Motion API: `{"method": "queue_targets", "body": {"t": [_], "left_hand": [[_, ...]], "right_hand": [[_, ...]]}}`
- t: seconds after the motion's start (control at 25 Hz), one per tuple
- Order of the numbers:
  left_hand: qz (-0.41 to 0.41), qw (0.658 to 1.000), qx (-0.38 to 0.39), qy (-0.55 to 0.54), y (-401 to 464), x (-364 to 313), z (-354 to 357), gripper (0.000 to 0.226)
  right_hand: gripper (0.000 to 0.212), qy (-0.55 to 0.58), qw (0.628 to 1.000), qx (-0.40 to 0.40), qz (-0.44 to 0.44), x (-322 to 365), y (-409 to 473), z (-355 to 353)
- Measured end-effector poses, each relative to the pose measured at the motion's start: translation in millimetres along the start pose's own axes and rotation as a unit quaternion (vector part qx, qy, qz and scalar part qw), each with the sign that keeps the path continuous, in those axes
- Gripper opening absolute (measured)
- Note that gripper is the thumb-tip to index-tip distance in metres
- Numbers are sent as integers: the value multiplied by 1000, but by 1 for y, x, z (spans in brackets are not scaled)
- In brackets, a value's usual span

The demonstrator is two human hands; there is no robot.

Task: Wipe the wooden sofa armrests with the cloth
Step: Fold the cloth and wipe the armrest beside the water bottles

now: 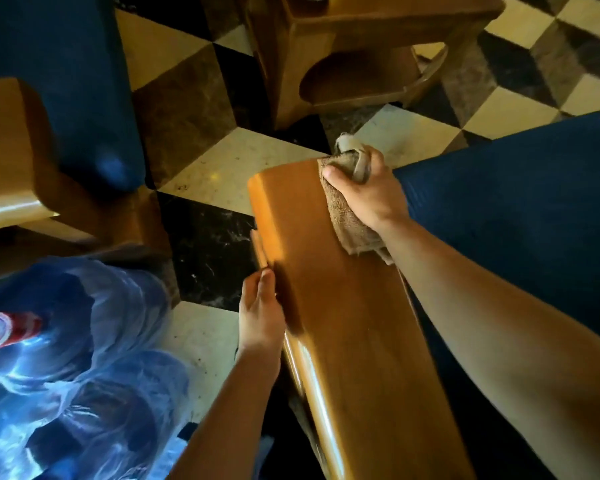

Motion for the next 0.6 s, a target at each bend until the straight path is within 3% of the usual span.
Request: {"method": "queue_targets", "body": {"t": [0.16,0.36,0.44,0.52,0.6], "left_hand": [[46,996,13,80,-33,24,4,46],[16,996,27,88,-109,96,3,59],[12,994,18,105,-143,123,-5,51],[-7,993,15,118,-178,152,-15,42],[-57,990,36,121,-200,172,-26,31]], "right_hand": [[92,73,991,48,104,-85,-82,-13],[51,89,990,38,100,-188,-243,-30],[59,-1,998,-23,66,-220,-298,-26],[69,-161,980,-106,56,-232,-357,-4],[74,-209,971,-114,2,-212,-406,30]]}}
Point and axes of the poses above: each hand's wrist, its own y-axis towards the middle knuckle, its own z-axis out of the palm, x = y × z, the point moved 5 cm from there along y, towards the middle knuckle, and after that the axes turned 7 degrees about z, right-handed, at the moved point
